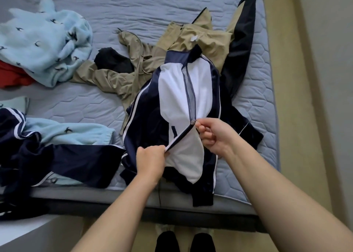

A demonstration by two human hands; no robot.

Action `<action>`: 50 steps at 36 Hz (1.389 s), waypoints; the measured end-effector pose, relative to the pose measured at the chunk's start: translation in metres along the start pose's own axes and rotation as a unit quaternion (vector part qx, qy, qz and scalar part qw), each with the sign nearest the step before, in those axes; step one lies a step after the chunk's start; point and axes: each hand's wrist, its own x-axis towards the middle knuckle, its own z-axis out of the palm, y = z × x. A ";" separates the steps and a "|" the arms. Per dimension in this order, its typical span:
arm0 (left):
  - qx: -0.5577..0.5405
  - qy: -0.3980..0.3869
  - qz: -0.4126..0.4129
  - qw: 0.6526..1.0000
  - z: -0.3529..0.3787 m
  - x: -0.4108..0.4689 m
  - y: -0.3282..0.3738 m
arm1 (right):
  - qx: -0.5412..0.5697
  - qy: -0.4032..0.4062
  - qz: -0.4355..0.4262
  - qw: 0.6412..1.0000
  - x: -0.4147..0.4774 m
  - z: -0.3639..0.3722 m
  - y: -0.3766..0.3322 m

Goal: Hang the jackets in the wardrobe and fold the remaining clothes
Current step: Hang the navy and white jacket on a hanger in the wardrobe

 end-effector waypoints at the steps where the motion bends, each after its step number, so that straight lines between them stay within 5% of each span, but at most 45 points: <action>1: 0.001 -0.010 -0.009 1.000 0.000 0.002 -0.007 | -0.003 -0.002 -0.002 1.000 0.001 0.001 -0.003; 6: -0.008 -0.021 0.019 1.000 -0.013 0.023 -0.003 | -0.002 -0.005 -0.001 1.000 0.008 0.008 -0.009; 11: -0.053 0.079 0.085 0.992 -0.028 0.047 0.036 | 0.029 -0.007 -0.005 1.000 0.016 0.012 -0.024; 19: 0.019 -0.046 0.022 0.999 -0.003 0.054 -0.007 | 0.050 0.005 -0.038 0.998 0.032 -0.004 -0.053; 28: -0.061 0.083 0.094 0.990 -0.033 0.092 0.047 | 0.055 0.001 -0.034 0.998 0.040 0.001 -0.062; 44: 0.036 -0.135 -0.002 0.990 -0.010 0.072 -0.027 | 0.045 -0.004 -0.047 0.998 0.032 -0.003 -0.040; 50: -0.083 -0.232 0.012 0.969 -0.058 0.090 -0.006 | -0.052 -0.007 -0.076 0.996 0.022 -0.012 -0.036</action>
